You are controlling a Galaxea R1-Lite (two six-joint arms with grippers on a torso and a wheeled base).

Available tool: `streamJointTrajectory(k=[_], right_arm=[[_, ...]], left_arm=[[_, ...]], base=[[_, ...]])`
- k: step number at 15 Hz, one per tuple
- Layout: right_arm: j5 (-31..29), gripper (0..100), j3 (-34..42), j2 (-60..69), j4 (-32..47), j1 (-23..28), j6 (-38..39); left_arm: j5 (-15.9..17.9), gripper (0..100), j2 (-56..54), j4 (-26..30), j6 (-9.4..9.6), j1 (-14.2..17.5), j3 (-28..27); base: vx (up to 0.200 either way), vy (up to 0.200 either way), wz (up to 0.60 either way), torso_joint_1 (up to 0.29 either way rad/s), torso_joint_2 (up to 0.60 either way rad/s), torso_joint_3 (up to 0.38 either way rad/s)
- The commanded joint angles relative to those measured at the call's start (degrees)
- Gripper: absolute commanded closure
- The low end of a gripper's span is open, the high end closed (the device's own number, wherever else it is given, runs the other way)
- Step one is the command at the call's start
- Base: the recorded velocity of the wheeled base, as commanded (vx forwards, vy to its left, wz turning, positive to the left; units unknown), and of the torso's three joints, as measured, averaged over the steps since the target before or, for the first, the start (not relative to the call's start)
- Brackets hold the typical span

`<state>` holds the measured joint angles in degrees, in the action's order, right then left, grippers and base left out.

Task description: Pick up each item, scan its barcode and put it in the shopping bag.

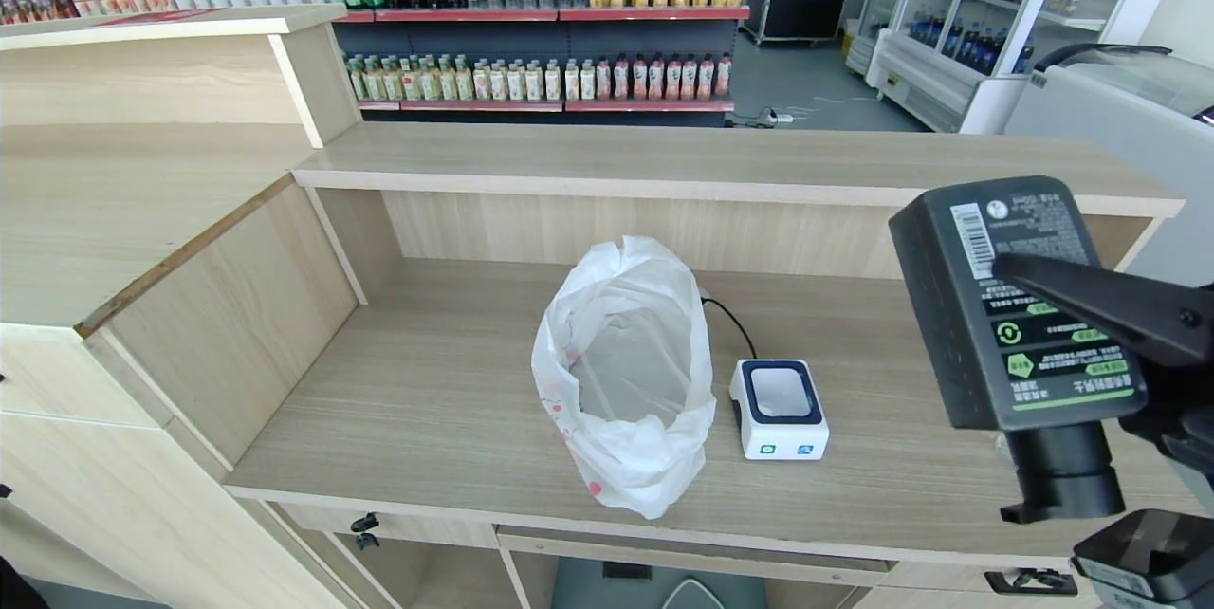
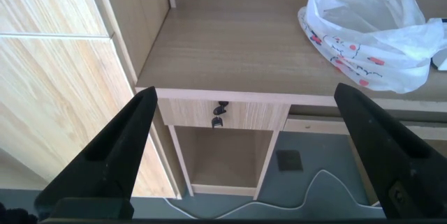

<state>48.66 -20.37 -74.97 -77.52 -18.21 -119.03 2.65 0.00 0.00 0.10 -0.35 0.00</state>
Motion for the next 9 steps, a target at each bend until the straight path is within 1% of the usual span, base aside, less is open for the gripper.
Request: streamJointTrajectory(k=[1, 2, 4, 5, 9], right_arm=[[0.03, 100, 0.24, 1.76, 2.73, -6.13, -3.40], [0.03, 100, 0.51, 2.55, 4.83, -8.86, -5.42], [0.20, 100, 0.51, 4.04, 7.65, -10.44, -7.27], [0.20, 100, 0.51, 4.40, 7.91, -10.53, -7.62], [0.73, 100, 0.68, 4.84, 8.70, -14.66, -9.47]], left_arm=[[-0.01, 0, 0.09, 0.00, -0.01, 0.00, 0.00], [-0.01, 0, 0.09, 0.00, -0.01, 0.00, 0.00], [-0.01, 0, 0.09, 0.00, -0.01, 0.00, 0.00], [-0.01, 0, 0.09, 0.00, -0.01, 0.00, 0.00], [-0.01, 0, 0.09, 0.00, 0.08, 0.00, 0.00]], base=[[0.000, 0.000, 0.00, 0.000, 0.00, 0.000], [0.000, 0.000, 0.00, 0.000, 0.00, 0.000], [0.000, 0.000, 0.00, 0.000, 0.00, 0.000], [0.000, 0.000, 0.00, 0.000, 0.00, 0.000], [0.000, 0.000, 0.00, 0.000, 0.00, 0.000]])
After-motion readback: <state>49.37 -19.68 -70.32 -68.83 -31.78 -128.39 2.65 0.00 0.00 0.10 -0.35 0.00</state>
